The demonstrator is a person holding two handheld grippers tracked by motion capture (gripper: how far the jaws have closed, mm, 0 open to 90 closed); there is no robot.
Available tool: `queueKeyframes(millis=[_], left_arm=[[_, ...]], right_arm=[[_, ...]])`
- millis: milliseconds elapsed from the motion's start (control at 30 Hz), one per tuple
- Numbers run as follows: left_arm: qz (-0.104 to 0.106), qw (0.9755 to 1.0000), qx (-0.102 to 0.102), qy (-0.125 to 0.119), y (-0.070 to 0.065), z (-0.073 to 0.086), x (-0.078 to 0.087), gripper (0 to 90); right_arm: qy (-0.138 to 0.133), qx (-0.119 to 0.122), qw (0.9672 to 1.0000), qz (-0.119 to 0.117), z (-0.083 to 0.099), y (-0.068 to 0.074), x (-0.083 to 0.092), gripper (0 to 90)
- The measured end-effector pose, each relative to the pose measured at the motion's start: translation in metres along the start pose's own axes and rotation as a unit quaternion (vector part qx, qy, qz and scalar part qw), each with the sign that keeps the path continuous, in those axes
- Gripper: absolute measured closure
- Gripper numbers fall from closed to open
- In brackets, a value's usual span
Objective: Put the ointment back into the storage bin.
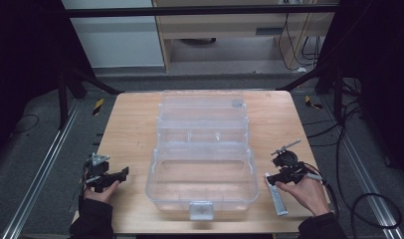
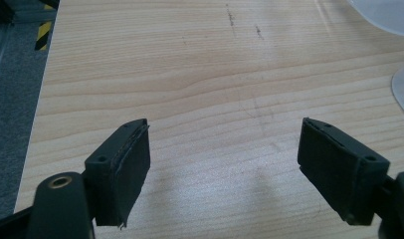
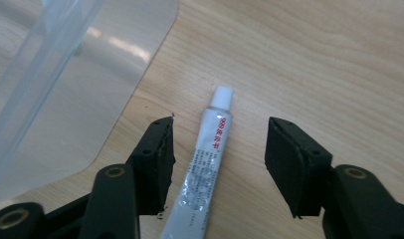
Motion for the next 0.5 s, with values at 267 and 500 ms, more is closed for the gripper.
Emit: queueKeyframes(millis=[267, 500], left_arm=[[0.001, 1.0000, -0.001, 0.000, -0.001, 0.000, 0.000, 20.8], [0.002, 1.0000, -0.002, 0.003, -0.001, 0.000, -0.001, 21.0]], right_arm=[[0.028, -0.010, 0.9996, -0.004, 0.011, -0.003, -0.013, 50.7], [0.046, -0.012, 0.9988, -0.008, 0.016, -0.002, -0.021, 54.2]])
Point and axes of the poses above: each handheld gripper's, and its own axes: x roughly backward along the jaws, z roughly out of its underside, y roughly to its left, the point moved 7 cm from there along -x, roughly forward along the jaws, and after that the axes turned 5 degrees about -x, right-handed, at the moved point
